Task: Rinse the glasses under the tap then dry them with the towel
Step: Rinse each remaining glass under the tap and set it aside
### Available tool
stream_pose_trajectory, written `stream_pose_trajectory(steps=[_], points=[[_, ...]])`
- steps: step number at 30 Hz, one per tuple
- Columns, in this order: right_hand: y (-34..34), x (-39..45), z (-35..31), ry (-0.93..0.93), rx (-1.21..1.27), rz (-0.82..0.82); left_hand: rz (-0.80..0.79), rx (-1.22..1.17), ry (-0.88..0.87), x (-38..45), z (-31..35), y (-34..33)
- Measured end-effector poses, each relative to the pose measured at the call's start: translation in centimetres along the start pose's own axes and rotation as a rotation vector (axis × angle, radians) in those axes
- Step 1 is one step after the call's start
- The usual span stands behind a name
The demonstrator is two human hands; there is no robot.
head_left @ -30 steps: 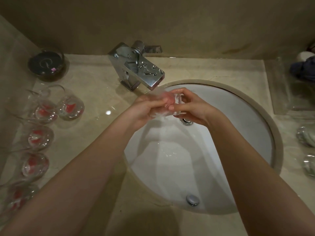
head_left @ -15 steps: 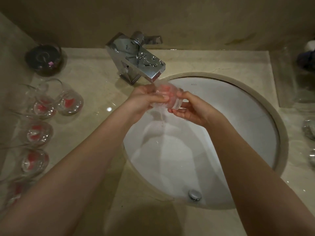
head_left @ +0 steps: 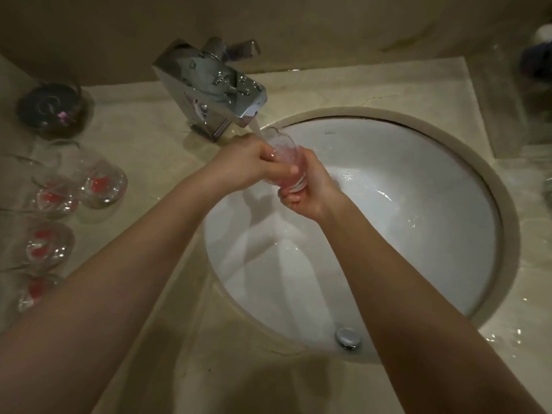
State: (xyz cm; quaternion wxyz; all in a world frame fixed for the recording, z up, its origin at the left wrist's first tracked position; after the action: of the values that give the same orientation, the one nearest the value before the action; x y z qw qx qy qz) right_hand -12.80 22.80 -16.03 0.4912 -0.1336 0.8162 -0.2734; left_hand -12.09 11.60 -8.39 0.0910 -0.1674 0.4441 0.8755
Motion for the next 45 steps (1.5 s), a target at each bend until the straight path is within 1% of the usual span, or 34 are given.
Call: stream_pose_trajectory(steps=[1,4,6,7,9,10,12,14,15,16,19,21,23,25,26,28,30,32,33,35,37,38,41,43,45], points=[[-0.2,0.2,-0.1,0.041,-0.003,-0.019,-0.032,-0.041,0.012,0.3,-0.1,0.0],[-0.6,1.0,-0.5,0.213,0.039,-0.073,-0.061,-0.343,0.075,0.9,-0.6,-0.3],[-0.3,0.9,-0.9,0.33,0.042,-0.131,-0.063,-0.517,0.047,1.0,-0.6,-0.4],[0.0,0.8,-1.1,0.361,0.028,-0.159,-0.05,-0.589,0.053,1.1,-0.9,-0.5],[0.8,0.4,-1.4,0.353,-0.023,-0.147,-0.027,-0.655,0.071,0.9,-1.6,-0.7],[1.2,0.3,-1.6,0.309,-0.039,-0.127,-0.029,-0.652,0.046,0.7,-1.7,-0.9],[1.5,0.2,-1.6,0.138,-0.083,-0.083,-0.029,-0.593,-0.002,0.3,-1.8,-1.5],[1.0,0.2,-1.5,0.021,-0.222,-0.109,-0.018,-0.564,-0.02,-0.2,-1.6,-1.8],[0.6,0.2,-1.4,0.014,-0.26,-0.135,-0.015,-0.569,-0.025,-0.3,-1.6,-1.8],[0.3,0.2,-1.2,0.03,-0.24,-0.148,-0.011,-0.577,-0.025,-0.3,-1.6,-1.5],[0.1,0.7,-0.6,0.132,-0.042,-0.231,-0.011,-0.569,-0.048,-0.1,-1.7,-0.5],[0.5,1.0,-0.5,0.146,0.038,-0.257,-0.034,-0.558,-0.073,-0.1,-1.8,-0.4],[0.4,1.2,-0.5,0.048,0.045,-0.243,-0.051,-0.53,-0.094,-0.1,-1.8,-0.7],[0.2,1.0,-0.3,-0.072,-0.058,-0.217,-0.058,-0.497,-0.104,-0.1,-1.7,-1.1],[0.1,1.0,-0.3,-0.091,-0.107,-0.198,-0.056,-0.487,-0.107,-0.1,-1.6,-1.1],[-0.2,1.2,-0.3,-0.025,-0.138,-0.176,-0.039,-0.494,-0.116,0.1,-1.5,-0.9],[-0.3,1.2,-0.4,0.126,-0.093,-0.185,-0.015,-0.539,-0.111,0.4,-1.6,-0.7],[-0.1,1.0,-0.6,0.225,-0.022,-0.193,-0.02,-0.604,-0.085,0.5,-1.8,-0.8],[0.1,0.7,-0.7,0.235,-0.011,-0.191,-0.026,-0.62,-0.089,0.4,-1.7,-1.0],[0.5,0.4,-1.0,0.171,-0.049,-0.151,-0.025,-0.636,-0.103,0.1,-1.5,-1.7],[0.7,0.0,-1.3,0.087,-0.179,-0.07,-0.02,-0.678,-0.082,-0.2,-1.9,-2.5],[0.6,-0.2,-1.4,0.085,-0.264,-0.047,-0.025,-0.702,-0.07,-0.3,-2.1,-2.8],[0.4,-0.6,-1.5,0.224,-0.45,-0.073,-0.057,-0.826,0.022,-0.6,-2.4,-3.1],[0.7,-0.7,-1.4,0.322,-0.448,-0.151,-0.076,-0.878,0.061,-0.5,-2.6,-2.9],[1.4,-1.0,-1.5,0.332,-0.381,-0.198,-0.081,-0.801,0.026,-0.5,-2.3,-2.6]])
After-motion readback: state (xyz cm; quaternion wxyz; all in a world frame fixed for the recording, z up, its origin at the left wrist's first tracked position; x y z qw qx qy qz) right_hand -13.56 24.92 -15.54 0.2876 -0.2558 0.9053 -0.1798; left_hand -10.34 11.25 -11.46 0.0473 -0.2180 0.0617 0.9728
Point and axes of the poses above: each hand's wrist, its own x-axis towards the middle knuckle, its own y-axis out of the back of the hand, z = x × y, the point moved 4 cm from there along x, towards the middle knuckle, and after that the axes turned 6 degrees about x, right-handed, at the moved point
